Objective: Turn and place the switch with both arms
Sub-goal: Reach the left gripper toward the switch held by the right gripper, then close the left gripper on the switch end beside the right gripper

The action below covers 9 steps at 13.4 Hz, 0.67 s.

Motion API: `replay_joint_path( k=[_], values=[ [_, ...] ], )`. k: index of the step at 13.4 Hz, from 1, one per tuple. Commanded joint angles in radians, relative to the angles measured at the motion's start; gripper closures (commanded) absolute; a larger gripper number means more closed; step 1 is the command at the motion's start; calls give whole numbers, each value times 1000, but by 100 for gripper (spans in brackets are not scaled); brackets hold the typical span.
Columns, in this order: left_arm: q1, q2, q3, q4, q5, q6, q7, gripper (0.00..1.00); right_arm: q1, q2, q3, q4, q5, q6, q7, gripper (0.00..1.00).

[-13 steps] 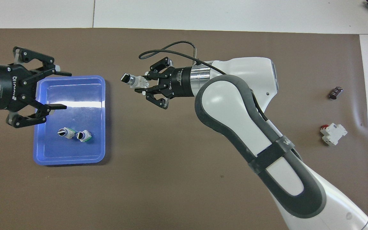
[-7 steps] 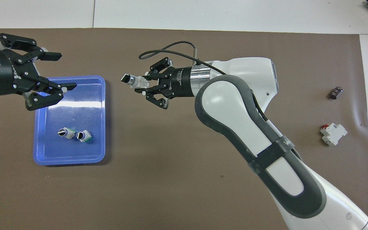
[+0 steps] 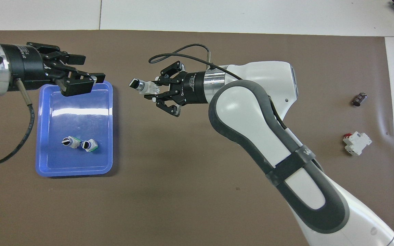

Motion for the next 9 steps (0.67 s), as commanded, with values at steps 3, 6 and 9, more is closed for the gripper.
replay_joint_path(
  k=[3,6,9],
  values=[
    [-19,12,-15,-19,-71,-32,-66,40,3,-26,7,-31,28,25,-3,100],
    [-19,12,-15,-22,-96,-40,-75,46,26,-27,7,-31,27,34,-89,100],
    [-24,12,-13,-48,-94,-17,-81,49,28,-26,7,-31,27,45,-100,100]
  ],
)
